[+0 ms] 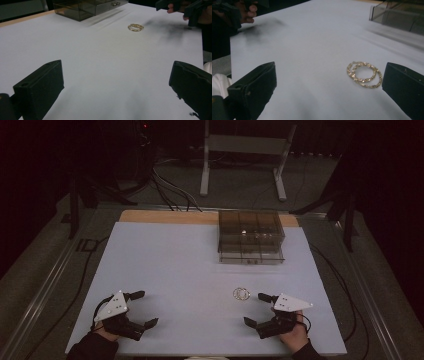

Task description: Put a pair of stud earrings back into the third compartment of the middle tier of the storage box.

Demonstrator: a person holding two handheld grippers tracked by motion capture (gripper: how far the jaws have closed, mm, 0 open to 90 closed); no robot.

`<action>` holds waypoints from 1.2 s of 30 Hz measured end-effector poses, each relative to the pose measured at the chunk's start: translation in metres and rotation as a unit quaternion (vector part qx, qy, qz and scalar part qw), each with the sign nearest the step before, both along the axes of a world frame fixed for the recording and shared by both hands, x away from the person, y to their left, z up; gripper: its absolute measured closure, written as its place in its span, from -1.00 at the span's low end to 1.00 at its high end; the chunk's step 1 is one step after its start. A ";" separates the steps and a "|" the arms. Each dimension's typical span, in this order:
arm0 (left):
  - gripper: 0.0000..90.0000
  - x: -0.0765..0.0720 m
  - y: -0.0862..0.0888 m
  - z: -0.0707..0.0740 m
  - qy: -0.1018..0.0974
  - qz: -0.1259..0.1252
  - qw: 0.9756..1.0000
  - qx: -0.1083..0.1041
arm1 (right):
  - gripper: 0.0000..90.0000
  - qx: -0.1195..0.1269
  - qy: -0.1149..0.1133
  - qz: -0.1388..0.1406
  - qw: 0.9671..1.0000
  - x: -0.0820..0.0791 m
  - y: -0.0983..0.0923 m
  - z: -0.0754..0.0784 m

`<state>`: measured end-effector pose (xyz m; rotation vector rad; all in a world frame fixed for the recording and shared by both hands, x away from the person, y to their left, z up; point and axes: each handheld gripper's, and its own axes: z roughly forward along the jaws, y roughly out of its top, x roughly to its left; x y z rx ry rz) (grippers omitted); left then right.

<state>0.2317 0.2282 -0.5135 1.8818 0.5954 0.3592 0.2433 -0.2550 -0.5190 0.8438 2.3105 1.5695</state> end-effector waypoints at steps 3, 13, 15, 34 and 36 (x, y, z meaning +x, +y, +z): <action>-0.99 -0.002 -0.002 0.001 -0.005 -0.003 1.000 0.000 | -1.00 -0.008 0.007 -0.001 1.000 0.000 -0.001 -0.001; -0.99 -0.001 -0.008 0.001 -0.011 -0.013 1.000 -0.002 | -1.00 -0.033 0.021 0.009 0.999 0.003 0.001 -0.004; -0.99 -0.001 -0.007 0.001 -0.017 -0.025 0.999 -0.011 | -1.00 -0.031 0.024 0.011 0.999 0.003 0.003 -0.004; -0.99 -0.003 0.000 -0.001 -0.005 -0.024 1.000 -0.013 | -1.00 -0.019 0.017 0.041 0.999 -0.006 0.021 0.030; -0.99 -0.003 0.000 -0.001 -0.005 -0.024 1.000 -0.011 | -1.00 -0.018 0.008 0.040 0.999 -0.007 0.023 0.035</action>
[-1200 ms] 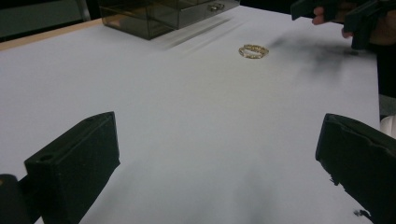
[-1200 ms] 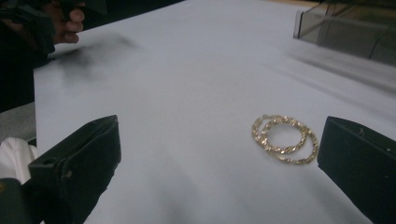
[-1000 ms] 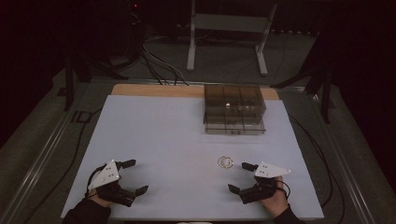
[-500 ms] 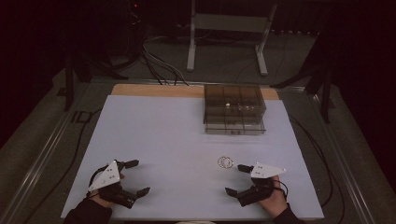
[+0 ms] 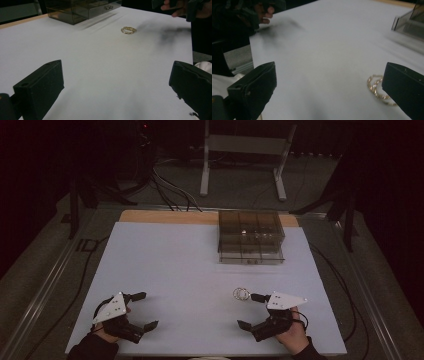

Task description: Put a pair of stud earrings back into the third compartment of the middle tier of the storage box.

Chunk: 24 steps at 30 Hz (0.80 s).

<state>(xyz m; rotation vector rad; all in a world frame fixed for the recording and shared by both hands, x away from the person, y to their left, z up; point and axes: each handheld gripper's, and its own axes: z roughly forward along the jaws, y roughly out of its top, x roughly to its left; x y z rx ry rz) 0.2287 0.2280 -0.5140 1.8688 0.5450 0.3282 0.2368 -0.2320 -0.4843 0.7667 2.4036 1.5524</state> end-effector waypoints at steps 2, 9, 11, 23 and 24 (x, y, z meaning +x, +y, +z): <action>-0.99 0.000 -0.001 0.000 -0.002 0.002 1.000 0.003 | -1.00 0.006 -0.015 -0.005 1.000 0.000 0.001 0.005; -0.99 0.000 0.000 0.001 -0.006 0.005 1.000 0.000 | -1.00 0.016 -0.013 -0.009 1.000 0.007 0.005 0.021; -0.99 0.000 0.000 0.001 -0.005 0.006 1.000 0.000 | -1.00 0.019 -0.009 -0.011 1.000 0.011 0.004 0.024; -0.99 -0.001 -0.001 0.002 -0.007 0.001 1.000 -0.005 | -1.00 0.032 -0.038 -0.020 0.999 0.034 0.011 0.045; -0.99 -0.001 -0.001 0.002 -0.006 0.001 1.000 -0.005 | -1.00 0.034 -0.036 -0.024 0.998 0.036 0.011 0.045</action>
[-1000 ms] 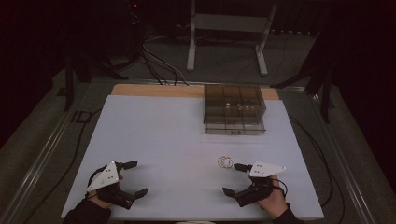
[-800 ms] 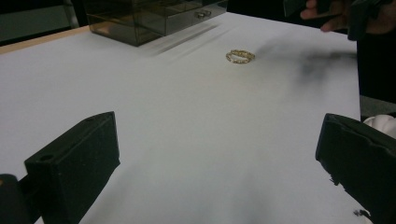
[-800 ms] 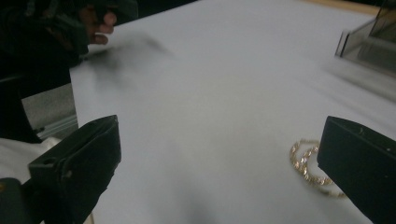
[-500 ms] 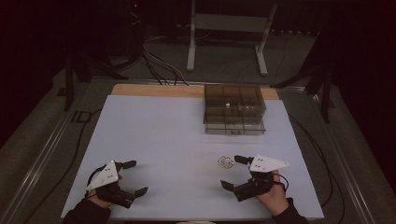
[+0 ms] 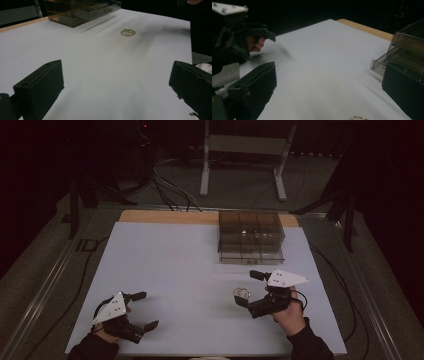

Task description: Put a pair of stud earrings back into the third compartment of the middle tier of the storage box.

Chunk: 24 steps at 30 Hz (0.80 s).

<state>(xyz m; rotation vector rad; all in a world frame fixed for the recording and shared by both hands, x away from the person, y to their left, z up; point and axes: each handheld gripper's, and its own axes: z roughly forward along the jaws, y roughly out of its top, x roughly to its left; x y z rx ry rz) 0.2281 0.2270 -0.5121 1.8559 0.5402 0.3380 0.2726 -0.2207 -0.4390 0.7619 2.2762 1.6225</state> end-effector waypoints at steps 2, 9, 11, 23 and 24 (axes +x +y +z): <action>-0.99 0.000 0.000 0.000 -0.001 0.000 1.000 0.000 | -1.00 0.003 0.004 -0.006 1.000 0.003 -0.001 -0.001; -0.99 0.000 -0.001 0.001 -0.001 -0.002 1.000 0.000 | -1.00 0.002 0.005 -0.029 1.000 0.013 -0.003 -0.005; -0.99 0.000 -0.001 0.000 0.001 -0.002 1.000 -0.002 | -1.00 0.000 0.009 -0.035 0.999 0.016 -0.003 -0.007; -0.99 0.001 0.001 0.000 0.001 0.002 1.000 -0.004 | -1.00 -0.048 0.069 -0.085 0.993 0.038 -0.002 -0.034; -0.99 0.001 0.001 0.000 0.000 0.003 1.000 -0.004 | -0.93 -0.053 0.074 -0.093 0.992 0.039 -0.001 -0.036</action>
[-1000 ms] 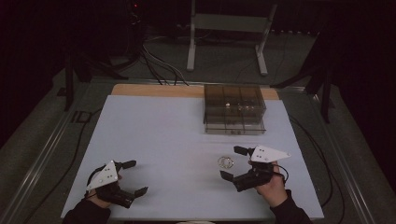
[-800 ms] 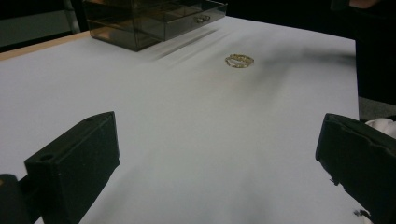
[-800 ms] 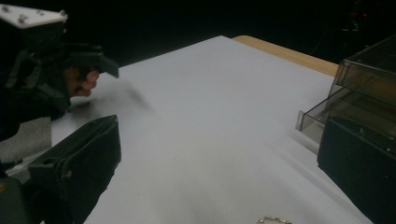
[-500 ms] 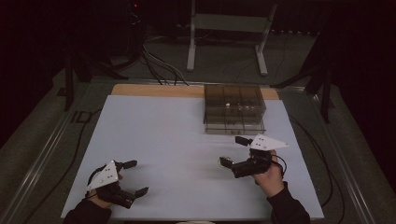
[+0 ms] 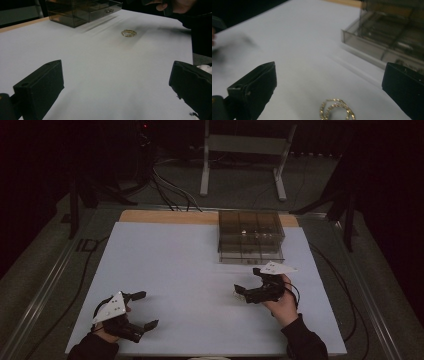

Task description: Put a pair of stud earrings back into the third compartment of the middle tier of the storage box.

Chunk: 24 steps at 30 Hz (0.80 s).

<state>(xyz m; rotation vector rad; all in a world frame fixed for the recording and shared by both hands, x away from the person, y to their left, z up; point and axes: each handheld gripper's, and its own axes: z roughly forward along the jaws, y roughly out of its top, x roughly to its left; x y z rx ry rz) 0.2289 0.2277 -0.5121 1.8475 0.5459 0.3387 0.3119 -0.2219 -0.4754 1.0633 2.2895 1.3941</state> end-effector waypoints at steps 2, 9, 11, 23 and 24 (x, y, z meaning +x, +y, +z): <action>-0.99 0.000 0.000 0.000 -0.001 -0.001 1.000 0.000 | -0.77 -0.008 0.010 -0.012 1.000 0.000 0.002 -0.005; -0.99 0.000 0.001 -0.001 0.000 0.000 1.000 0.000 | -0.35 -0.036 0.066 -0.034 0.997 0.001 0.009 -0.020; -0.99 0.000 0.000 -0.001 -0.001 0.000 1.000 0.001 | -0.17 -0.038 0.080 -0.043 0.995 0.001 0.009 -0.023; -0.99 0.000 -0.001 0.000 -0.007 -0.003 1.000 0.007 | 0.57 -0.063 0.134 -0.056 0.987 0.000 0.014 -0.039; -0.99 -0.001 -0.001 0.000 -0.008 -0.003 1.000 0.007 | 0.60 -0.064 0.137 -0.055 0.987 0.000 0.014 -0.040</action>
